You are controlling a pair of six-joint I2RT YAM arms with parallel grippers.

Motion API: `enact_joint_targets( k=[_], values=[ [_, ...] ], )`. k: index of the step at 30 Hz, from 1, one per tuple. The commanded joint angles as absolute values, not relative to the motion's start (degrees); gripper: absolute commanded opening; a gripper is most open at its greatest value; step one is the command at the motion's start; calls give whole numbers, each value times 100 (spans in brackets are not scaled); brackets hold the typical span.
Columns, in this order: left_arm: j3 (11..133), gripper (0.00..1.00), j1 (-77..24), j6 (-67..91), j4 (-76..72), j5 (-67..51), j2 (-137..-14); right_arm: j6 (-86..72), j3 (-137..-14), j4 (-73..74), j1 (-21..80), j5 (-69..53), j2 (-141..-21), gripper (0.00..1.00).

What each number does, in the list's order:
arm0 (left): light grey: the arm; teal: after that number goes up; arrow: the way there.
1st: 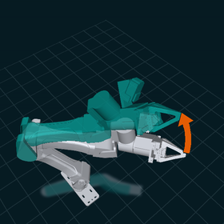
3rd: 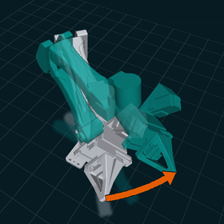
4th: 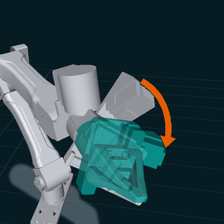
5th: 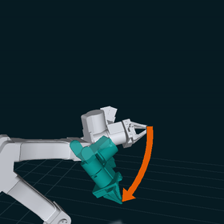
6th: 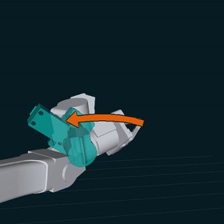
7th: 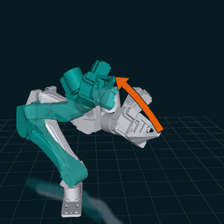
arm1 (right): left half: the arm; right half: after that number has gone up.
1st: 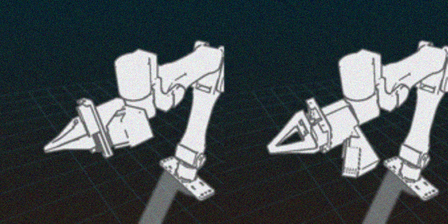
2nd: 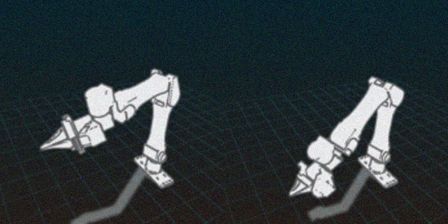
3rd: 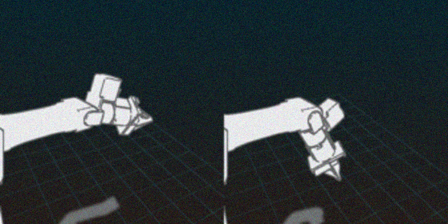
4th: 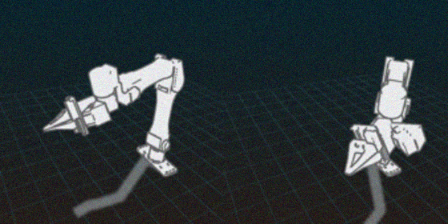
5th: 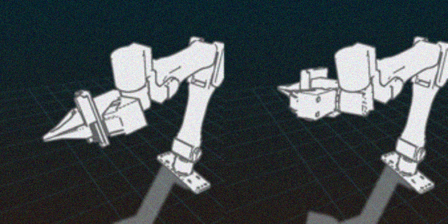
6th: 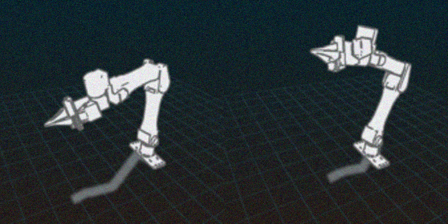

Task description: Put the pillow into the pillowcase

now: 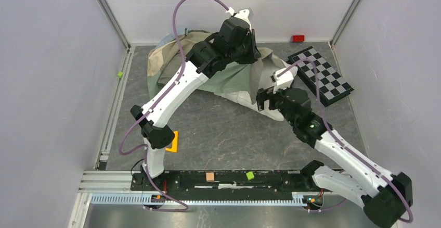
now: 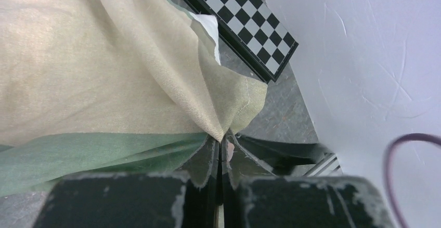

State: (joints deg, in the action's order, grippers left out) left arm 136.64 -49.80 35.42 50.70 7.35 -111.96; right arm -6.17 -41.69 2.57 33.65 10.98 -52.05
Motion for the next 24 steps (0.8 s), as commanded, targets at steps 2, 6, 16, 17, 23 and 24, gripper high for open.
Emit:
enact_joint_targets(
  k=[2, 6, 16, 17, 23, 24],
  values=[
    [14053, 3, -4922, 3812, 4689, 504, -10706, -175, -3618, -366, 3624, 1911, -5866, 98],
    [14142, 3, -4922, 3795, 4677, 335, -10615, -156, -3772, -555, 3669, 2390, -6589, 98],
    [14429, 3, -5246, 3125, 4739, 861, -10079, -985, -6371, 1042, 4255, 268, -6053, 0],
    [14511, 3, -5254, 3109, 4786, 868, -10117, -1148, -6709, 1173, 4339, -56, -6072, 0],
    [14711, 3, -5230, 3029, 4825, 764, -10577, -1910, -7768, 2069, 4302, 434, -6227, 0],
    [14722, 3, -5193, 3077, 4810, 622, -10728, -2057, -7714, 2141, 4194, 618, -6294, 0]
  ],
)
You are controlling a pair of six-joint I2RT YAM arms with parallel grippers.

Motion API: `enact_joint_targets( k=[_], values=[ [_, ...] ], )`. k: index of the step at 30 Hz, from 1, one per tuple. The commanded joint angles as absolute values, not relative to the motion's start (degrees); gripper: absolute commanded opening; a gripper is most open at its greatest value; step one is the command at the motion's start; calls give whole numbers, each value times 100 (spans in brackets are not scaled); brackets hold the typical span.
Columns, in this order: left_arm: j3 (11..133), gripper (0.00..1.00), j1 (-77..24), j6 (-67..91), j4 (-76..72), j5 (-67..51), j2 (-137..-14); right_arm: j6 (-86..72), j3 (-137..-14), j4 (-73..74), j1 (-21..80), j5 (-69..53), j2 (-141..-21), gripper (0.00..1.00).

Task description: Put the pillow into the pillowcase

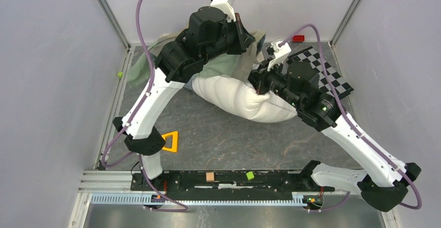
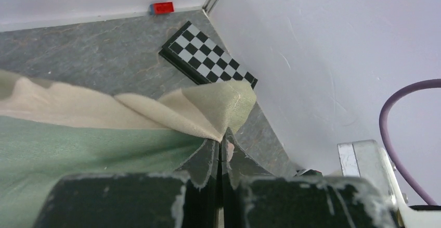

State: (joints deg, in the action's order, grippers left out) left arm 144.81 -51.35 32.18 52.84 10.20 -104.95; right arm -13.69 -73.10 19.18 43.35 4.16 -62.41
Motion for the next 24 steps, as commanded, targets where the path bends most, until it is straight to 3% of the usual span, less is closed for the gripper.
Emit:
enact_joint_targets(
  k=[1, 4, 7, 8, 9, 13, 18, 24],
  values=[
    [14752, 4, -5142, 3154, 4799, 297, -10917, -2259, -7523, 2090, 4035, 569, -6318, 0],
    [15046, 8, -5010, 3448, 5018, -672, -11464, -3006, -6596, 1498, 3578, 35, -6301, 0],
    [14894, 31, -5010, 3328, 5093, -928, -11703, -3497, -5538, 1113, 3101, 86, -6230, 0],
    [14610, 53, -5003, 3120, 5210, -718, -11663, -4016, -4736, 521, 2508, -524, -6141, 0],
    [14478, 65, -5010, 3036, 5261, -575, -11574, -4181, -4503, 343, 2354, -691, -6093, 0],
    [13612, 87, -5023, 2796, 5295, 207, -10707, -4572, -4184, 50, 2231, -920, -5992, 0],
    [11716, 94, -5027, 2733, 5067, 1490, -9079, -5238, -4148, -647, 2136, -1589, -5998, 0],
    [8988, 87, -5000, 3529, 4690, 2562, -7114, -5696, -4580, -772, 2136, -1800, -5982, 0]
  ],
)
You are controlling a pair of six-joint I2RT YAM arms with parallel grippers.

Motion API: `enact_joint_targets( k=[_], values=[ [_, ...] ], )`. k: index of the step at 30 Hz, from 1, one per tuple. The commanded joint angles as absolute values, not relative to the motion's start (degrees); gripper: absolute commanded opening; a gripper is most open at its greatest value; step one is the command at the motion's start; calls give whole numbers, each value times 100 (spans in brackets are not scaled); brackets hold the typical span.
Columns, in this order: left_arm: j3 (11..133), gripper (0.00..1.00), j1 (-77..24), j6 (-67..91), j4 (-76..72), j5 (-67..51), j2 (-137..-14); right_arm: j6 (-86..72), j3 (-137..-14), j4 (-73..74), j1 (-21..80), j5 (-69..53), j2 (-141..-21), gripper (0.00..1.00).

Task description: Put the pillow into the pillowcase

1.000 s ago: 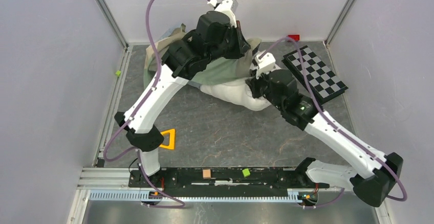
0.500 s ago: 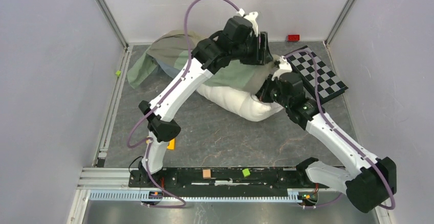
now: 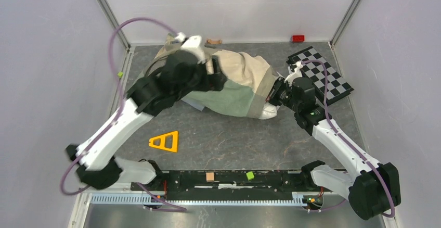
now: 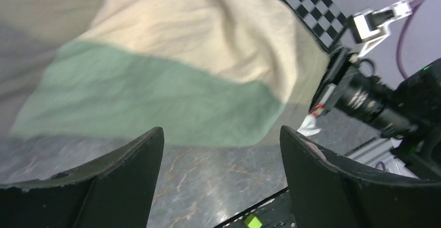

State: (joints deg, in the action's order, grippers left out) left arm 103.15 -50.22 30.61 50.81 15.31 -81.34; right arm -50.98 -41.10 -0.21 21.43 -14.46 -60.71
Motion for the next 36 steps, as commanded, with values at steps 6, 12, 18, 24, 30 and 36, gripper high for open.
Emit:
enact_joint_targets(
  k=[6, 12, 18, 24, 30, 36],
  values=[
    [6455, 75, -4992, 4505, 4225, 2952, -5784, -5698, -4939, -658, 2136, -1854, -5998, 0],
    [4530, 89, -4988, 4668, 2289, 3739, -5832, -5660, -5136, -520, 2136, -1837, -5961, 0],
    [4297, 94, -4872, 4446, 857, 5005, -6739, -5678, -5465, -307, 2136, -1914, -5981, 0],
    [4047, 96, -3931, 4561, -354, 4513, -7870, -5724, -5870, -118, 2136, -2035, -5991, 0],
    [4104, 90, -3705, 4395, -1277, 4545, -8483, -5506, -6319, 360, 2136, -2007, -6062, 0],
    [4486, 29, -3674, 4125, -780, 5040, -8308, -5313, -6409, 641, 2137, -1852, -6022, 0]
  ],
)
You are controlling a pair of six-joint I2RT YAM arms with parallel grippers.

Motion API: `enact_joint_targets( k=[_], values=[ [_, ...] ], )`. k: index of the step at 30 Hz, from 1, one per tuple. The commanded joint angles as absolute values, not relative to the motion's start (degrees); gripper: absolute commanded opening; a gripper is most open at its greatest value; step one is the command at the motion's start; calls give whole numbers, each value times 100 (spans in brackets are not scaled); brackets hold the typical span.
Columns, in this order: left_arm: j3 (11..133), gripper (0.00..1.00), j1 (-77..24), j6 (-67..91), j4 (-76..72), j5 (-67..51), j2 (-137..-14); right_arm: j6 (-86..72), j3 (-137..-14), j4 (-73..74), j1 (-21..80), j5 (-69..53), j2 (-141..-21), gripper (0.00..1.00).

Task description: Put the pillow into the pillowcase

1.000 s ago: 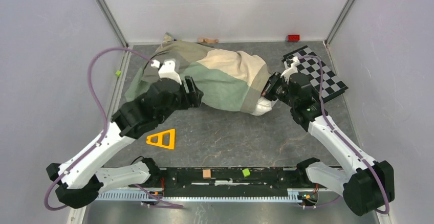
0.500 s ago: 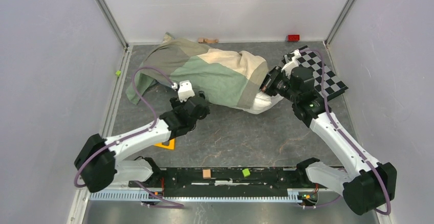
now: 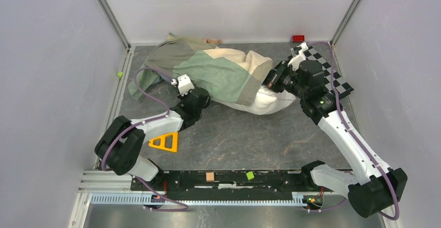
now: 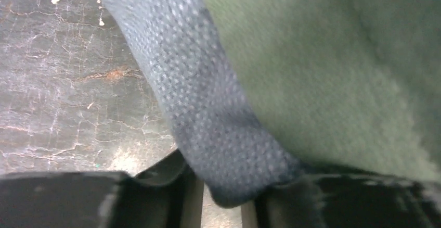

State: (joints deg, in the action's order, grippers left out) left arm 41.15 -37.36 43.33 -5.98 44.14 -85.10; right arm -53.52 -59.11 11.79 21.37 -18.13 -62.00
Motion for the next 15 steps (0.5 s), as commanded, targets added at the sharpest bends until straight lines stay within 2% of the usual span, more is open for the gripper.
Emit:
enact_joint_targets(
  k=[1, 2, 3, 7, 11, 15],
  values=[
    [4589, 15, -3674, 3919, -665, 4988, -8200, -5309, -6402, 634, 2134, -1838, -6013, 0],
    [4701, 5, -3689, 3710, -500, 4885, -8019, -5309, -6411, 633, 2129, -1833, -6014, 0],
    [4853, 3, -3729, 3355, -427, 4657, -7834, -5309, -6407, 626, 2135, -1819, -6023, 0],
    [5891, 3, -4435, 1859, 190, 3722, -7023, -5264, -6436, 644, 2150, -1735, -6072, 0],
    [7830, 2, -5234, 1272, 1744, 2888, -7209, -5401, -6265, 429, 2238, -1649, -6146, 0],
    [8755, 3, -5380, 1302, 2434, 2074, -7535, -5458, -6116, 390, 2302, -1466, -6175, 0]
  ],
)
